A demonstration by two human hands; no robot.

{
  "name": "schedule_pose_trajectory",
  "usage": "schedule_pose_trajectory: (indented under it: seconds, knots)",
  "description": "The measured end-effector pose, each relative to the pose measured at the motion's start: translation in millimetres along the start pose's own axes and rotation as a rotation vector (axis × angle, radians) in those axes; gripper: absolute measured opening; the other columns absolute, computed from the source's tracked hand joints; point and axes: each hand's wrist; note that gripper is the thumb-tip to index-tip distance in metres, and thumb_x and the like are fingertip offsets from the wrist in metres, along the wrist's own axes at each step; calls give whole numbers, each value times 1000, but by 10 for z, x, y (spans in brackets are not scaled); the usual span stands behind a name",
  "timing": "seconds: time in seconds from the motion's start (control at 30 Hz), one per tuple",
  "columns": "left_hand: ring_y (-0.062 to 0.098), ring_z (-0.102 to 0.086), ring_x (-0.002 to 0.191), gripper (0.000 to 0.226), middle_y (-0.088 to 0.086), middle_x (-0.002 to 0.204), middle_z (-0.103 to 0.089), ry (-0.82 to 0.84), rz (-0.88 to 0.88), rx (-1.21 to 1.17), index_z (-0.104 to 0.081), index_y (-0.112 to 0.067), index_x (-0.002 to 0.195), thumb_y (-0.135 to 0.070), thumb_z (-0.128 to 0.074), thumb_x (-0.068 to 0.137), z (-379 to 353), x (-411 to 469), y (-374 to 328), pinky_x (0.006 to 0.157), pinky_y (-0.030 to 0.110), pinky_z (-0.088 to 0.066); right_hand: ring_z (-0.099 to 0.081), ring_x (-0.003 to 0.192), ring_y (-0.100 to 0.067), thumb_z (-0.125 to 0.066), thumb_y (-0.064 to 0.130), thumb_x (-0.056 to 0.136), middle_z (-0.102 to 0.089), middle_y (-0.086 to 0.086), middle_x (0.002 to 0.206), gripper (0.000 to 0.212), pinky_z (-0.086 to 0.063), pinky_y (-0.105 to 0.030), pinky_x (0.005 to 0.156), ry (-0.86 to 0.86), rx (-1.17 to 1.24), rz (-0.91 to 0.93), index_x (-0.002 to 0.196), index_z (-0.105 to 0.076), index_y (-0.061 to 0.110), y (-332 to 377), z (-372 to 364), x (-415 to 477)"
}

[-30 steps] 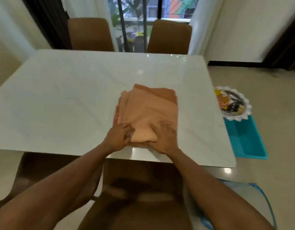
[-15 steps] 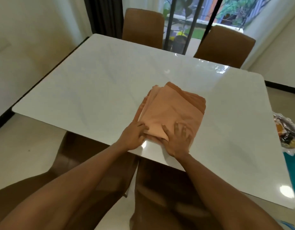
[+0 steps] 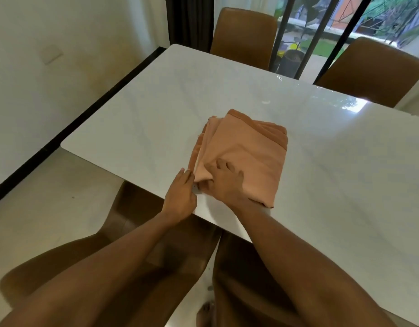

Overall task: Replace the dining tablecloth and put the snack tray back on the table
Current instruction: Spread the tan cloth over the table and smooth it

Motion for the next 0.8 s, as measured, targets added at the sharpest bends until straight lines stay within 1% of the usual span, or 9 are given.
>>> schedule_pose_trajectory:
  seconds: [0.07, 0.13, 0.23, 0.33, 0.43, 0.57, 0.67, 0.73, 0.8]
  knots:
    - [25, -22, 150, 57, 6, 159, -33, 6, -28, 10, -33, -11, 154, -22, -45, 100, -23, 50, -52, 121, 36, -22, -54, 116, -20, -61, 45, 96, -59, -5, 135, 49, -44, -45, 103, -165, 435, -68, 139, -55, 22, -39, 76, 14]
    - [26, -25, 149, 56, 7, 158, -35, 26, -93, 32, -36, -13, 152, -30, -44, 99, -62, 98, -150, 118, 39, -26, -54, 105, -7, -55, 31, 103, -63, 1, 124, 34, -45, -28, 101, -343, 791, -202, 135, -58, 17, -226, 208, -41]
    - [29, -23, 149, 58, 7, 160, -32, 76, -234, 122, -39, -16, 152, -43, -44, 101, -151, 190, -358, 118, 47, -26, -54, 109, -6, -47, 42, 106, -59, 17, 115, 27, -44, -18, 87, -517, 1139, -533, 128, -55, 30, -681, 449, -212]
    - [30, -15, 151, 64, 9, 162, -26, 152, -280, 158, -37, -17, 153, -54, -37, 100, -242, 339, -660, 121, 49, -15, -56, 113, -12, -44, 50, 104, -62, 7, 128, 36, -44, -28, 96, -740, 1095, -705, 131, -59, 32, -1268, 600, -522]
    - [32, -12, 151, 72, 11, 164, -18, 232, -163, 177, -26, -17, 156, -59, -32, 98, -332, 448, -884, 121, 51, -12, -57, 122, -30, -42, 41, 104, -61, -6, 135, 40, -44, -41, 104, -918, 1068, -965, 139, -52, 24, -1736, 456, -914]
    - [37, -4, 151, 77, 12, 166, -4, 302, -61, 315, -10, -21, 159, -63, -32, 98, -519, 458, -1058, 121, 55, -6, -44, 135, -39, -54, 25, 96, -40, -13, 153, 60, -37, -54, 108, -1014, 895, -1370, 153, -34, 24, -1973, 150, -1483]
    - [40, -8, 150, 78, 14, 164, -8, 271, -43, 337, -14, -21, 157, -65, -33, 95, -546, 475, -1094, 120, 58, -9, -35, 142, -37, -65, 22, 90, -34, -14, 157, 69, -31, -58, 114, -877, 517, -1058, 152, -36, 21, -1855, -1, -1634]
    - [40, -11, 148, 79, 15, 163, -12, 270, -43, 351, -18, -21, 155, -67, -35, 93, -558, 480, -1105, 119, 59, -14, -36, 140, -34, -64, 27, 92, -39, -12, 154, 56, -28, -56, 114, -680, 371, -780, 145, -48, 19, -1780, -101, -1581]
    - [39, -17, 147, 81, 15, 161, -17, 259, -58, 376, -21, -20, 153, -71, -35, 92, -550, 484, -1093, 117, 59, -20, -38, 140, -31, -58, 36, 96, -44, -9, 150, 46, -24, -56, 115, -487, 288, -629, 139, -53, 21, -1698, -139, -1441]
Point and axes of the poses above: each hand's wrist, its own x-axis towards the middle knuckle, its own z-axis out of the back of the hand, y = z × x
